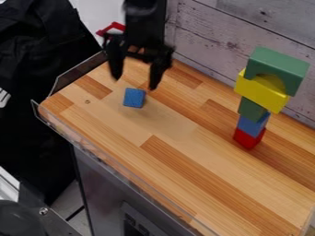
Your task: Remove the blue block from the tower and put it on the further left side
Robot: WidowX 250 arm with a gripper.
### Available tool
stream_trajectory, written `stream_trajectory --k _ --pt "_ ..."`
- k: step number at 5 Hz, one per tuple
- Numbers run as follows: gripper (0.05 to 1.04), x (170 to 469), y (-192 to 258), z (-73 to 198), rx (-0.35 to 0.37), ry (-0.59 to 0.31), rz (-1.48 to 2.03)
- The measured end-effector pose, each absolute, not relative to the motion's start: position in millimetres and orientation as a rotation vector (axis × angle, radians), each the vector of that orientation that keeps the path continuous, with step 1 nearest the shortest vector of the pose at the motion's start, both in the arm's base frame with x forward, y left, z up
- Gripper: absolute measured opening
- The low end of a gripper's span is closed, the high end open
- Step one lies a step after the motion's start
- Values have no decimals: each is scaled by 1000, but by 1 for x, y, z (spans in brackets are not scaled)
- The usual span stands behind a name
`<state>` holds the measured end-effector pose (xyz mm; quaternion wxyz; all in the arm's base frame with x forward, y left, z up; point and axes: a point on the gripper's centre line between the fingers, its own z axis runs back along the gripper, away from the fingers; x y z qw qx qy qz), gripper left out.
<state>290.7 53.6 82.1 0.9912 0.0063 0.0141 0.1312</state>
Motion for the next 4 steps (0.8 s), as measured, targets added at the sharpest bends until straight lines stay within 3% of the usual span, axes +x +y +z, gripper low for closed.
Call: stream_trajectory --k 1,4 --pt "999 294 29 115 19 9 167" --pt "999 273 6 135 -22 42 96"
